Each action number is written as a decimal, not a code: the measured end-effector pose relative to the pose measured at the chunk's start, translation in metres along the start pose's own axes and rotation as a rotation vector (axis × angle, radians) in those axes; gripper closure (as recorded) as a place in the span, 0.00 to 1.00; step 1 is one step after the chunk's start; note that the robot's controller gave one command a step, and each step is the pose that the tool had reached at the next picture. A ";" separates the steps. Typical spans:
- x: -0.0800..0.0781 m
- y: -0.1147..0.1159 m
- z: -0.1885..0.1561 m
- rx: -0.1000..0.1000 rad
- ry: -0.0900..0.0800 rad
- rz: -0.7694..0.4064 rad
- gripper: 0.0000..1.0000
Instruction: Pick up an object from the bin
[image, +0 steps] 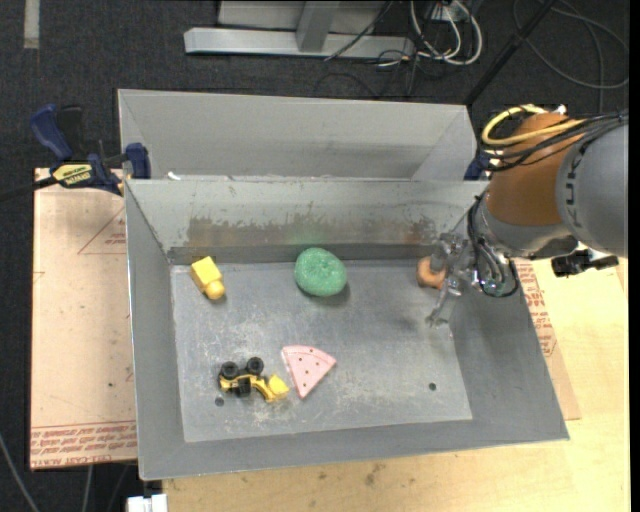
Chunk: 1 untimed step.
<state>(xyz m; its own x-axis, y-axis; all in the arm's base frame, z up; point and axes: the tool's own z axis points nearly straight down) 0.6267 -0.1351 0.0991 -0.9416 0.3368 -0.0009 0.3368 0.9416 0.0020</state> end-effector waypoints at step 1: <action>-0.015 0.000 -0.010 0.002 -0.004 0.060 0.00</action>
Offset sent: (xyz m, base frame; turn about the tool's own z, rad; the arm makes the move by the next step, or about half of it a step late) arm 0.0262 -0.0157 -0.0291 0.1362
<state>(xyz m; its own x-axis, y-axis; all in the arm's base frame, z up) 0.6409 -0.1401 0.1094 -0.9197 0.3925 -0.0051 0.3925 0.9197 0.0006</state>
